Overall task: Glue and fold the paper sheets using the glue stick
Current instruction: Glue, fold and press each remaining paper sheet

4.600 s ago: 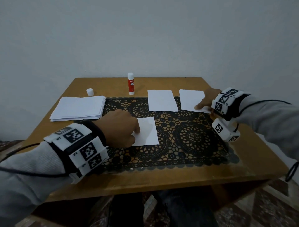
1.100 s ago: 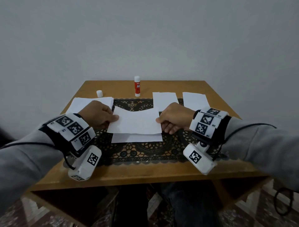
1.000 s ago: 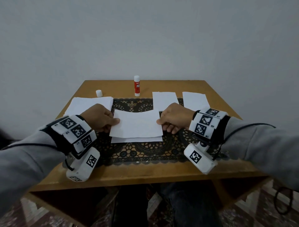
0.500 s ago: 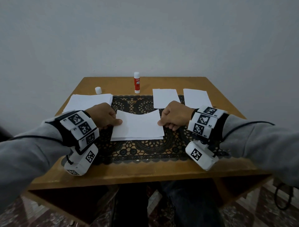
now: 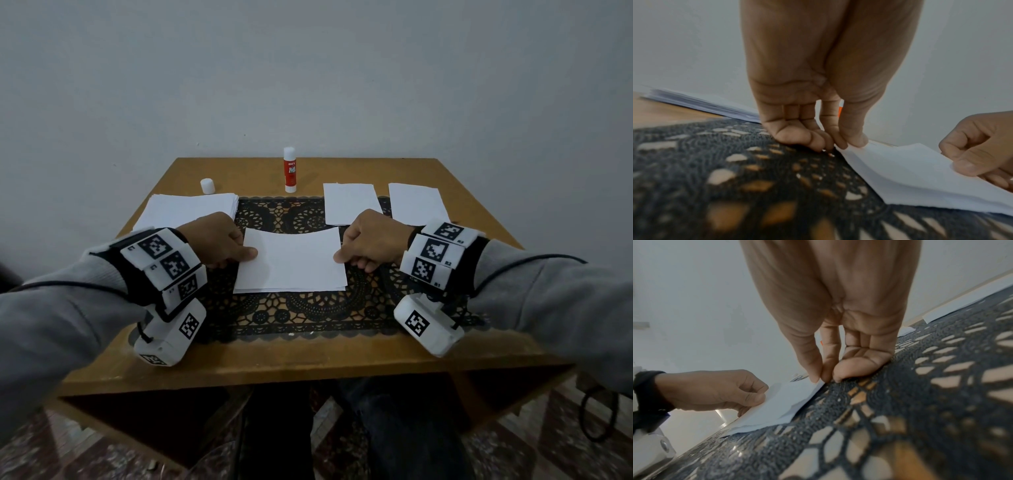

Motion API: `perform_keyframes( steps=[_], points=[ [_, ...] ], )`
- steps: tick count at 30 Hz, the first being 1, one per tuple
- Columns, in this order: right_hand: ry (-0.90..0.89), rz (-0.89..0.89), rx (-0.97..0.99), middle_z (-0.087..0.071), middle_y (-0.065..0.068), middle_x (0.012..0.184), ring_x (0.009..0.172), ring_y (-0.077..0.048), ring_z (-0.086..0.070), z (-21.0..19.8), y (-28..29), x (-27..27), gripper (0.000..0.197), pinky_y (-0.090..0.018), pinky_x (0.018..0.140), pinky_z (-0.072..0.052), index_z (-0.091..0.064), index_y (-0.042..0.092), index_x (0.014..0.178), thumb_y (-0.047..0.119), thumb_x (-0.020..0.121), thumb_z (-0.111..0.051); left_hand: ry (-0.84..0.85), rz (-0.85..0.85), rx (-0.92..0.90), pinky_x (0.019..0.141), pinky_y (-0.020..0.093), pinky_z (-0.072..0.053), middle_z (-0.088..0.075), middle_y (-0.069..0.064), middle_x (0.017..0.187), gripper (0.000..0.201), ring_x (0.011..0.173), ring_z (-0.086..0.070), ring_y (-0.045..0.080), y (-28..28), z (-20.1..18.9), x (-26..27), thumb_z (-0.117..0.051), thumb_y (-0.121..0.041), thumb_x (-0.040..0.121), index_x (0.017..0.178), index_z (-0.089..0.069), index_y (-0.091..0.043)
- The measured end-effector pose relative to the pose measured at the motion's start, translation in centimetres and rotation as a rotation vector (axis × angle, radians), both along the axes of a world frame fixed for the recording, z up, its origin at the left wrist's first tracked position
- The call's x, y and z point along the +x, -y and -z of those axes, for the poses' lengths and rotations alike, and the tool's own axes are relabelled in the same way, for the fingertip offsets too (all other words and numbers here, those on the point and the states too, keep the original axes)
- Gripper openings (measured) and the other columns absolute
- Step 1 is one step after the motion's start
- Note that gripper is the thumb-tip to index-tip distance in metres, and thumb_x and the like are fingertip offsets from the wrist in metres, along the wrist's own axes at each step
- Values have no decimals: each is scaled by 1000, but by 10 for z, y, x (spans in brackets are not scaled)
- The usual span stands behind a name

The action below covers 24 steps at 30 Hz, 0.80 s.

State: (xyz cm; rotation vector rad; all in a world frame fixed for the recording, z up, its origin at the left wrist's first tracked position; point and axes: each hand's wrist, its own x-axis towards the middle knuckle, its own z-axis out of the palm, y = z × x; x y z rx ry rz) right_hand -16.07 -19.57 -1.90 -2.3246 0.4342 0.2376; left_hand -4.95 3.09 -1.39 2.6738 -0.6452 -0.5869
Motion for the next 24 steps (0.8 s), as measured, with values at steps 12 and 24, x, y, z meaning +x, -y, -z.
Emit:
perform_keyframes(
  steps=[12,24],
  points=[
    [-5,-18,-17,-64,-14,76,64,-18,-57,0,-2,-1,18,-30,64,-56,-66,2,74,15,83,-74,-36,-15,32,67,30,-49,-62,12,73,36,70,-58,22,3,-2,1,-63,-30,90,82,-65,5],
    [2,-100,-252,-63,-12,69,63,-24,-61,-4,-12,-1,28,-36,71,-57,-59,5,66,21,82,-75,83,22,83,55,25,-36,-54,2,60,37,54,-47,12,7,0,-4,-70,-31,85,59,-53,-11]
  ],
)
